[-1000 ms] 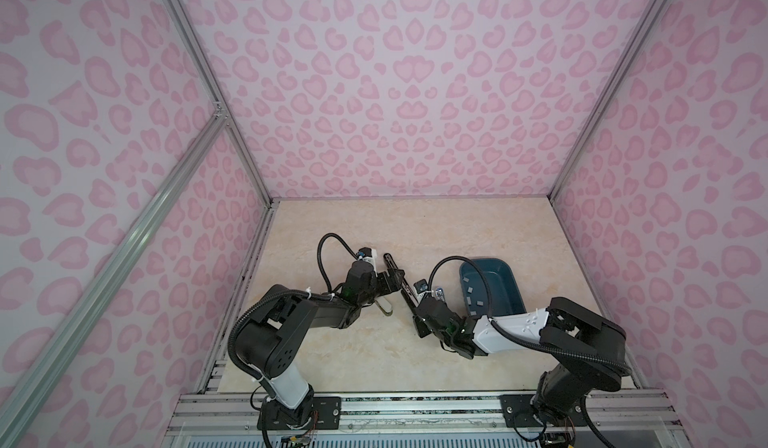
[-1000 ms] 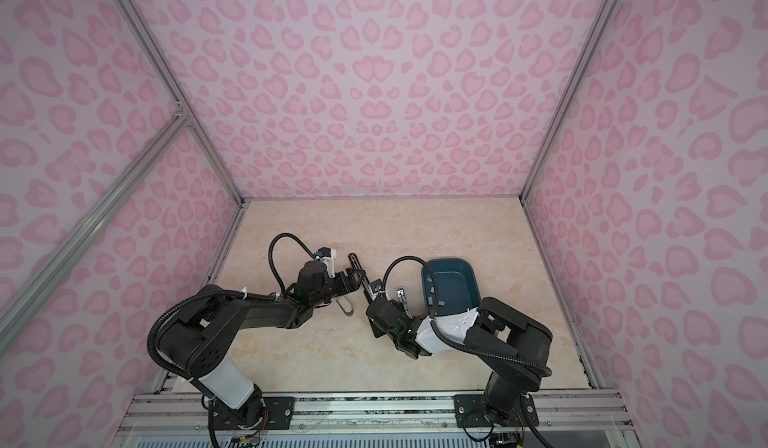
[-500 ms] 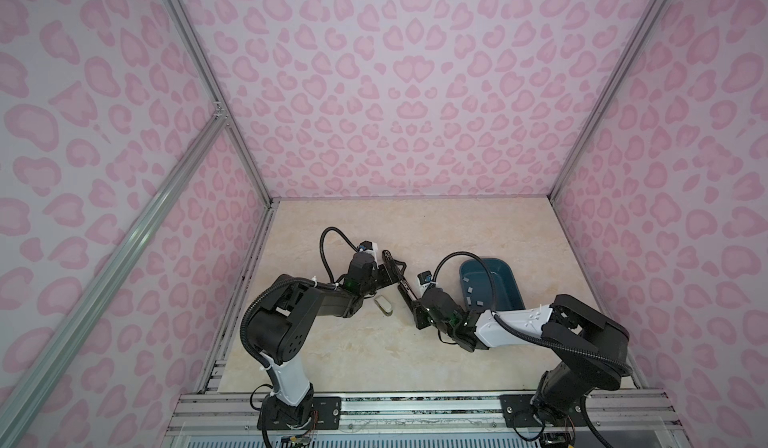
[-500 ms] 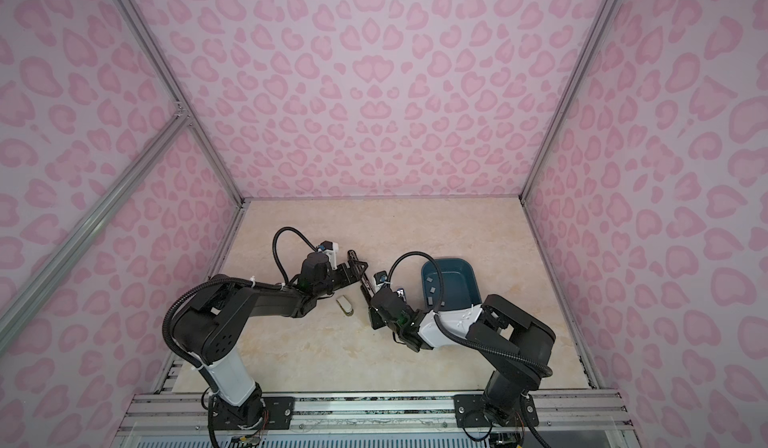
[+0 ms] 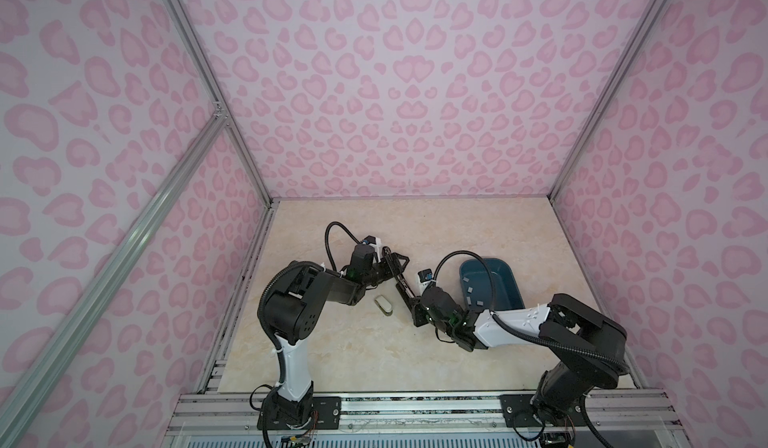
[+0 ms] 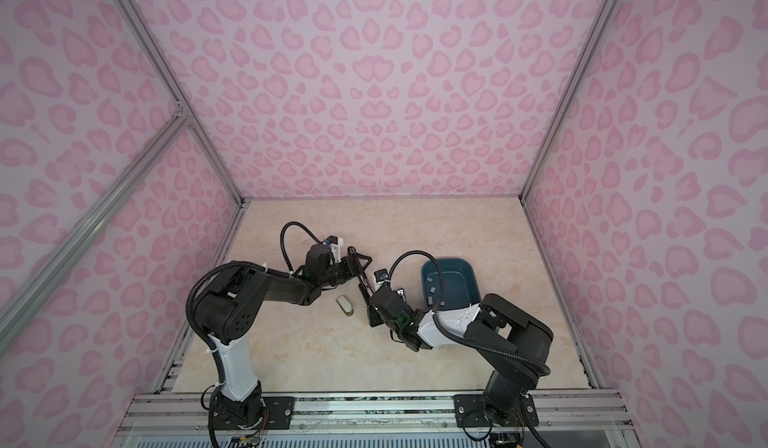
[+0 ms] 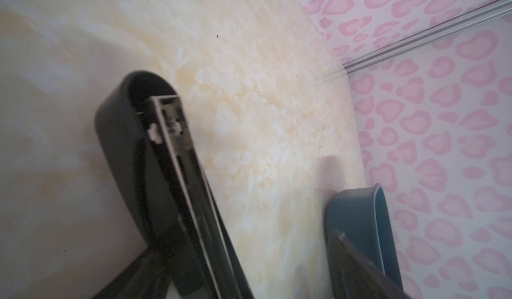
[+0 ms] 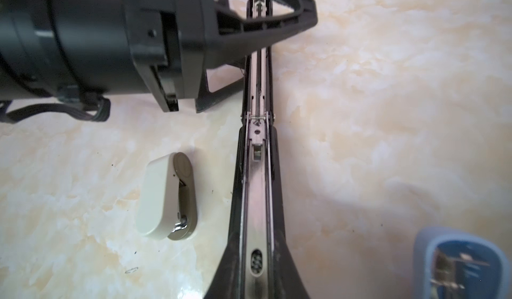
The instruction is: Load the staples into the stapler
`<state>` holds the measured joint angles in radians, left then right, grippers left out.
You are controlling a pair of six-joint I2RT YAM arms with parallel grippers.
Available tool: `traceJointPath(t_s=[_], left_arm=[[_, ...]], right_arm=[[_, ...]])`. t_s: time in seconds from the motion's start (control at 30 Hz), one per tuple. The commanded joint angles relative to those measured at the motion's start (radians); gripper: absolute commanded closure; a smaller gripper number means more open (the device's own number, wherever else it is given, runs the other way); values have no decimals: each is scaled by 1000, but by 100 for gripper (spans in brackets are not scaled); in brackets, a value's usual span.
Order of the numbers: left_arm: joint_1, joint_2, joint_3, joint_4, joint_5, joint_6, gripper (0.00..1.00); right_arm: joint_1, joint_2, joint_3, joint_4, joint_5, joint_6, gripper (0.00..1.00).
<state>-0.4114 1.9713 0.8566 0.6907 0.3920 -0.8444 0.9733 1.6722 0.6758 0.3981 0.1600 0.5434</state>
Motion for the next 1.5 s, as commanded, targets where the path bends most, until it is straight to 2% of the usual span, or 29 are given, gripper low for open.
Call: traceJointPath(t_s=[0.0, 0.17, 0.3, 0.6, 0.83, 0.9, 1.07, 1.47], left_arm=[[43, 33, 35, 17, 82, -3, 14], [62, 18, 80, 11, 128, 56, 17], [62, -14, 84, 23, 155, 83, 22], [53, -127, 45, 36, 202, 199, 31], [-11, -236, -60, 48, 125, 358, 32], [-39, -264, -92, 49, 88, 403, 33], [-79, -297, -158, 61, 6, 454, 33], [-79, -288, -167, 66, 11, 459, 33]], right_arm=[[26, 10, 2, 50, 6, -31, 100], [80, 43, 4, 53, 73, -105, 100], [85, 79, 0, 86, 111, -130, 100], [87, 141, -51, 255, 140, -234, 100], [88, 197, -135, 481, 132, -261, 100], [89, 220, -160, 560, 127, -261, 96], [90, 276, -226, 766, 134, -261, 76], [120, 219, -306, 798, 178, -265, 57]])
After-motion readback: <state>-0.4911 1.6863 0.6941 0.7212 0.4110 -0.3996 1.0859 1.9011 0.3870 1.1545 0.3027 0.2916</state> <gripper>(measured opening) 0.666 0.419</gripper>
